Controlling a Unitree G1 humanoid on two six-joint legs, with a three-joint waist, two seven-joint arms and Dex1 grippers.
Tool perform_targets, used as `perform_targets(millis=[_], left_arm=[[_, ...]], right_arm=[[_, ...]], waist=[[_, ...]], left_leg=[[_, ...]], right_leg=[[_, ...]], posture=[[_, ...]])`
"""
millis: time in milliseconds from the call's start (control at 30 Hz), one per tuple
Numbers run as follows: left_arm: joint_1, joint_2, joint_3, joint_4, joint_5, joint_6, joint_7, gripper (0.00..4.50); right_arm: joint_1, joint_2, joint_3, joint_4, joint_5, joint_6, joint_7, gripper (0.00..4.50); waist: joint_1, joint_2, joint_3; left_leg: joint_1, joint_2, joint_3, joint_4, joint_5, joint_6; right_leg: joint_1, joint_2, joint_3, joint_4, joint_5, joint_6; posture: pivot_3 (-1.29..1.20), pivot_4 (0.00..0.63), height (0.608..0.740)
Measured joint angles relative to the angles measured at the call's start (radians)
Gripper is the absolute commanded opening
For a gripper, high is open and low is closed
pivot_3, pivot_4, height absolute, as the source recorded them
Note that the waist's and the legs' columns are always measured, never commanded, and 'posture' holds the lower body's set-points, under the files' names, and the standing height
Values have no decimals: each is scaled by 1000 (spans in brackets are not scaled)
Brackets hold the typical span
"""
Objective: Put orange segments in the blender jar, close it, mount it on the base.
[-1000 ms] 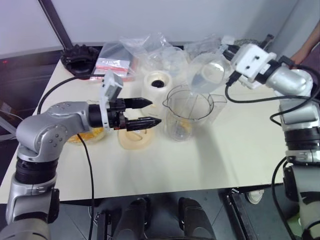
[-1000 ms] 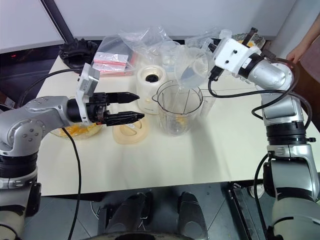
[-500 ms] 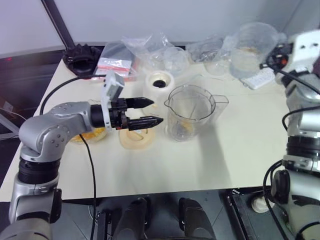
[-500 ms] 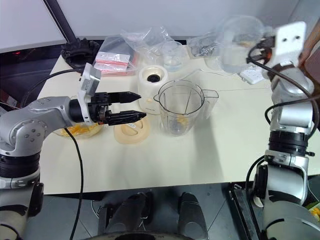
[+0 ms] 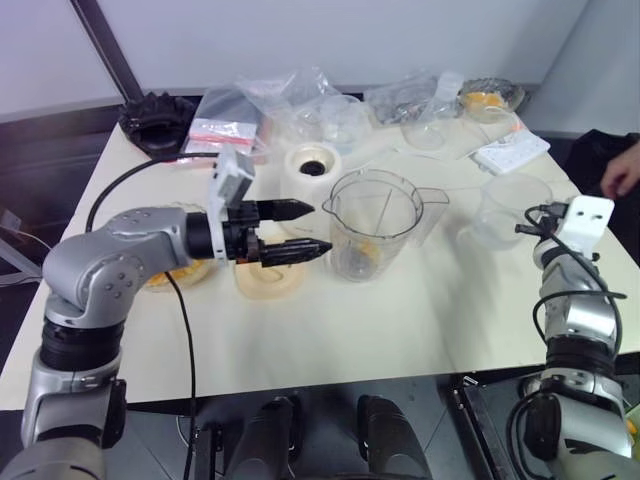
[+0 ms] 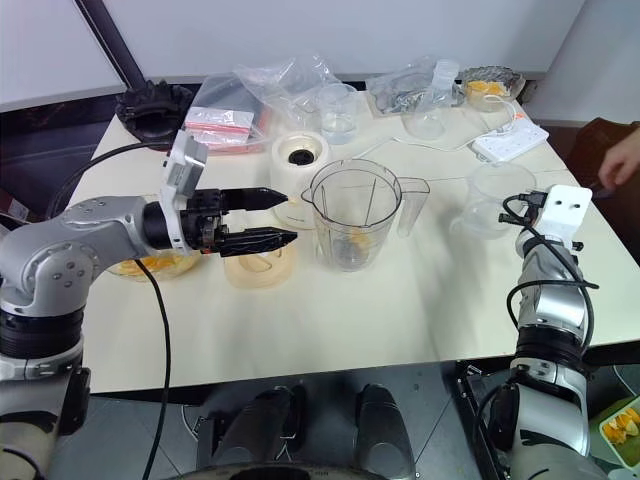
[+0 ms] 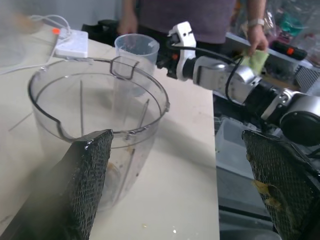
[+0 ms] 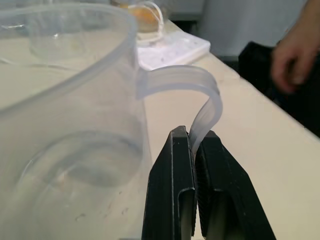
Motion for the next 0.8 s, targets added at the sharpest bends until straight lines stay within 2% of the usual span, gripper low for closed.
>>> perform_targets(millis=[400,600,700,800], left_arm=[[16,-1,-2,-23,-1,0,18,4329],[17,-1,-3,-34,-1,0,18,4329],[17,-1,-3,-34,-1,0,18,4329],[17,-1,-5,-34,-1,0,18,4329]], right_arm=[[-1,30,21,240,-13,-230,-74,47],[-11,30,33,296,-11,-275,-83,47],[-10,29,40,313,-11,-281,-83,1005],[-5,29,41,327,-12,-281,-87,2444]], waist=[[-1,0,0],[-2,0,0],[-2,-1,0],[-3,-1,0]], left_leg=[[3,0,0,0,0,0],[13,1,0,-1,0,0],[14,1,-1,0,0,0],[14,1,-1,0,0,0]], right_leg=[[3,1,2,0,-1,-2],[14,2,2,-2,-2,-4],[16,3,2,-3,-2,-4],[16,3,2,-3,-2,-4]], posture=[[0,150,740],[0,150,740],[0,150,740],[0,150,740]])
